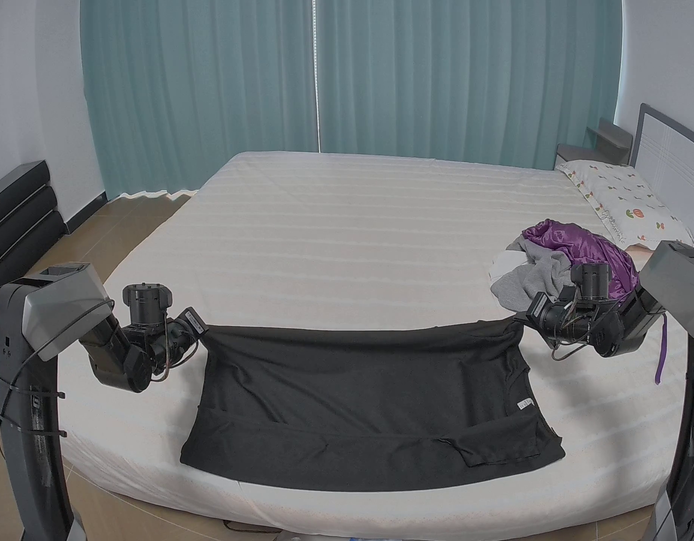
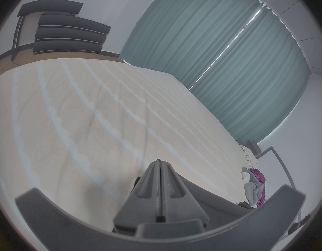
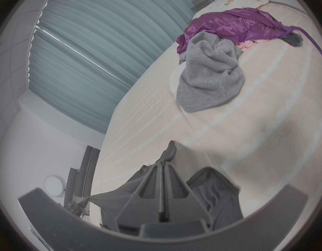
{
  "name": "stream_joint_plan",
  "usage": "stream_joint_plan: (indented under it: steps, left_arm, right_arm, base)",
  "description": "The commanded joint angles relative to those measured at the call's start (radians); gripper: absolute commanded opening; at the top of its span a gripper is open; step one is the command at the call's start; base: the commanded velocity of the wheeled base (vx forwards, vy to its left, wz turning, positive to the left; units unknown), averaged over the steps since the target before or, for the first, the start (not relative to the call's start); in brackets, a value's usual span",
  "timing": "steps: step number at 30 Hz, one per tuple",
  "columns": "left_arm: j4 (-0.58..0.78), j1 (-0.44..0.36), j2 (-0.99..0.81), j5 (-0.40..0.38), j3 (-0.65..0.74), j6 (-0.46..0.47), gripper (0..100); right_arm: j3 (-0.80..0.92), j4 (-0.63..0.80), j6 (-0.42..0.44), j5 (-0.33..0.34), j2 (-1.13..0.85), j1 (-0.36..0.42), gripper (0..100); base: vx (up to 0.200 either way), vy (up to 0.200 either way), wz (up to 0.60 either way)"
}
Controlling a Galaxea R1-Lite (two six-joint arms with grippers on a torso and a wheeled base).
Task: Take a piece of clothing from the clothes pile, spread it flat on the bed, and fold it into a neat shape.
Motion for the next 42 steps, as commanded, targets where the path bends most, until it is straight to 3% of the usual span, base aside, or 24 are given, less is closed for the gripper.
stream_joint_plan:
  steps: [1,8,16,30,37,38,39,40,42]
  left_arm:
    - [-0.058,0.0,-0.064,-0.004,0.122,0.003,0]
    - [-0.124,-0.003,-0.113,-0.006,0.256,0.02,0]
    - [-0.23,-0.018,-0.09,-0.008,0.432,0.069,0]
    - [-0.331,-0.072,-0.051,-0.011,0.558,0.097,0]
    - [-0.331,-0.072,-0.05,-0.011,0.573,0.097,0]
    - [-0.331,-0.074,-0.051,-0.009,0.573,0.097,100]
    - [-0.331,-0.074,-0.053,-0.009,0.576,0.098,100]
    - [-0.331,-0.074,-0.056,-0.009,0.581,0.098,100]
    - [-0.331,-0.074,-0.061,-0.009,0.581,0.097,100]
  right_arm:
    - [0.126,-0.048,-0.002,0.046,-0.095,-0.024,0]
    - [0.229,-0.062,-0.005,0.076,-0.131,-0.038,0]
    - [0.346,-0.062,-0.101,0.105,-0.115,-0.041,0]
    - [0.404,-0.062,-0.275,0.095,-0.056,-0.043,0]
    - [0.41,-0.062,-0.298,0.095,-0.05,-0.043,0]
    - [0.412,-0.062,-0.302,0.093,-0.049,-0.043,0]
    - [0.415,-0.062,-0.307,0.093,-0.05,-0.043,0]
    - [0.415,-0.063,-0.31,0.093,-0.053,-0.041,100]
    - [0.412,-0.063,-0.305,0.096,-0.064,-0.041,100]
  base:
    - [0.0,0.0,0.0]
    - [0.0,0.0,0.0]
    - [0.0,0.0,0.0]
    - [0.0,0.0,0.0]
    - [0.0,0.0,0.0]
    - [0.0,0.0,0.0]
    - [0.0,0.0,0.0]
    - [0.0,0.0,0.0]
    - [0.0,0.0,0.0]
